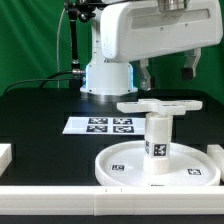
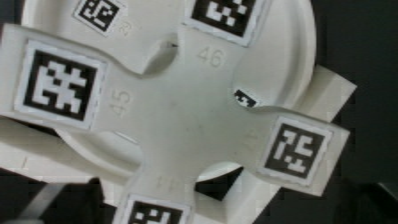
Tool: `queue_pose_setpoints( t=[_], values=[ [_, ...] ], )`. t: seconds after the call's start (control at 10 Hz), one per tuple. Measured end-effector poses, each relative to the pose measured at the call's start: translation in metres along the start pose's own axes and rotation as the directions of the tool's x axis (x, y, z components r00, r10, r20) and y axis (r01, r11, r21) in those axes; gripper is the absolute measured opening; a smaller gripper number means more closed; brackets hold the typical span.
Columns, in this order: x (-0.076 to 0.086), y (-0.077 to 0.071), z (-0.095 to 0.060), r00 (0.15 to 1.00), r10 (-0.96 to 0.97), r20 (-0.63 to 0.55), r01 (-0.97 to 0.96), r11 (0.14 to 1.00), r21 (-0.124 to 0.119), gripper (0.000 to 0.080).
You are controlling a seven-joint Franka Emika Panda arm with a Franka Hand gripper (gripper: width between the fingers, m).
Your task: Assemble round table
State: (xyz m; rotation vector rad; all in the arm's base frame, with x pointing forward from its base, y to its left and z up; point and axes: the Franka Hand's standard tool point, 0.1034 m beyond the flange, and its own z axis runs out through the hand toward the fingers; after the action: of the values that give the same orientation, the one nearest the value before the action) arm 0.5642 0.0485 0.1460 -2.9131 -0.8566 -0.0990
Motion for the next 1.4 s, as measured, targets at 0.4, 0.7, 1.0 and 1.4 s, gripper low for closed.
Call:
queue_pose_setpoints(
  t=[0.4, 0.7, 1.0, 1.4],
  values=[
    [-0.003, 0.003, 0.009, 0.954, -0.301, -0.001, 0.301, 0.953, -0.033, 0.0649],
    [-0.009, 0.008, 0.023, 0.957, -0.291, 0.01, 0.292, 0.956, -0.033, 0.0649],
    [-0.011, 0.009, 0.03, 0.958, -0.287, 0.019, 0.288, 0.957, -0.027, 0.0649],
    [-0.012, 0.009, 0.037, 0.956, -0.291, 0.032, 0.292, 0.956, -0.019, 0.0649]
  ],
)
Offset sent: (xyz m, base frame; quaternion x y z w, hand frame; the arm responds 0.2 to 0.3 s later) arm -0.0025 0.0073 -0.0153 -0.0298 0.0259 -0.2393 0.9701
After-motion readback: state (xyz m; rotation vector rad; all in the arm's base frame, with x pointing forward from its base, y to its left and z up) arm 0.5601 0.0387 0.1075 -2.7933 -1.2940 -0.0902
